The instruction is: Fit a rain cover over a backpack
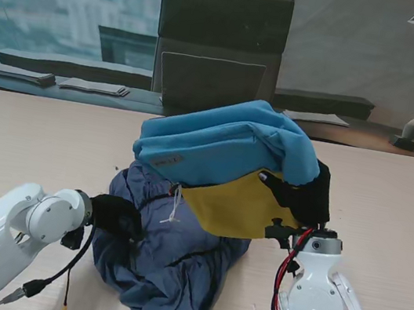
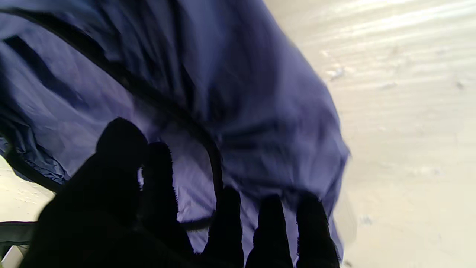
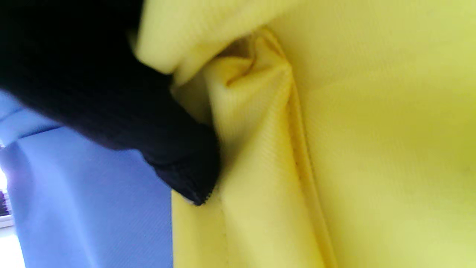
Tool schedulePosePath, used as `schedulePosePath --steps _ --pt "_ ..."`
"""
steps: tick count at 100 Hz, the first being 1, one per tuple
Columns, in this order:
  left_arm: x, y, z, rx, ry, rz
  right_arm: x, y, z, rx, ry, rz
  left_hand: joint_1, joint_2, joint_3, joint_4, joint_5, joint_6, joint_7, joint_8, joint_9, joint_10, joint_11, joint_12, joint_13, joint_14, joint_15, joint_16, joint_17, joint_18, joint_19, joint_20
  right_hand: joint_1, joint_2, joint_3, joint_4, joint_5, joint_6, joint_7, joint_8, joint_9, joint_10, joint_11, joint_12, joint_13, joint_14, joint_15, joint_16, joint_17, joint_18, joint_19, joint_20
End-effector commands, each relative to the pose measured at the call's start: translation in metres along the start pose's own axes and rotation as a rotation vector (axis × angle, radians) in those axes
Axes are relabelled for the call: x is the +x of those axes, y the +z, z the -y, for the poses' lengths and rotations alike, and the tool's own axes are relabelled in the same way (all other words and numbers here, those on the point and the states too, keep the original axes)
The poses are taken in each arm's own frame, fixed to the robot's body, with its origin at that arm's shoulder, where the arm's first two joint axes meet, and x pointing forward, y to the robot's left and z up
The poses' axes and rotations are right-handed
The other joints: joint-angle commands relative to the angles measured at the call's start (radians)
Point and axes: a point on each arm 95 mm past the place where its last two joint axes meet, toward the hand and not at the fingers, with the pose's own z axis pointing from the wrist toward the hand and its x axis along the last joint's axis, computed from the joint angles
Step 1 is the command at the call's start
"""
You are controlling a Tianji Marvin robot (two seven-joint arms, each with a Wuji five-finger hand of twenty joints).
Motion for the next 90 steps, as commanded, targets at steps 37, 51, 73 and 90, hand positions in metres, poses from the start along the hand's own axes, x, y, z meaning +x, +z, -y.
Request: schedulePosePath --steps 37,51,73,90 --pt "0.000 -0.019 0.032 0.178 0.269 -0.063 0.009 0.017 -0.002 0.003 0.016 -0.078 0.226 -0.048 0.397 -0.004 -0.034 -0.108 0.031 0.007 0.083 -0.136 0.235 0.245 0.128 -0.035 0.343 0.177 -0.017 -0.045 0.327 0.122 0.054 0.136 0.072 0.034 0.028 -0.152 0.064 0.068 -0.017 0.015 0.035 0.014 0.054 -0.066 0.026 0.014 -0.006 -0.026 0.000 0.016" --pt "-0.015 -0.003 0.022 0.171 0.361 -0.024 0.018 0.021 -0.006 0.000 0.043 -0.111 0.128 -0.094 0.422 -0.013 -0.174 -0.073 0.017 -0.002 0.020 -0.147 0.259 0.267 0.121 -0.049 0.377 0.187 -0.015 -0.055 0.352 0.132 0.051 0.137 0.072 0.034 0.026 -0.156 0.063 0.070 -0.022 0.009 0.036 0.014 0.051 -0.070 0.025 0.015 -0.006 -0.028 -0.001 0.016" --pt "-0.026 0.004 0.010 0.174 0.319 -0.036 0.031 0.019 -0.004 0.033 0.091 -0.119 0.105 -0.147 0.431 -0.008 -0.171 -0.075 -0.066 -0.040 -0.025 -0.144 0.221 0.246 0.085 -0.034 0.369 0.184 -0.017 -0.049 0.315 0.113 0.048 0.137 0.074 0.033 0.023 -0.164 0.064 0.078 -0.023 0.007 0.040 0.011 0.051 -0.074 0.024 0.016 -0.003 -0.034 -0.004 0.016" --pt "-0.025 0.008 0.003 0.114 0.335 -0.040 0.043 0.017 -0.001 0.036 0.145 -0.129 0.148 -0.136 0.472 -0.012 -0.076 -0.095 -0.057 -0.049 -0.024 -0.164 0.203 0.237 0.071 -0.046 0.363 0.181 -0.015 -0.049 0.271 0.091 0.049 0.138 0.073 0.033 0.022 -0.164 0.064 0.077 -0.024 0.004 0.039 0.009 0.050 -0.076 0.023 0.016 -0.002 -0.035 -0.005 0.016"
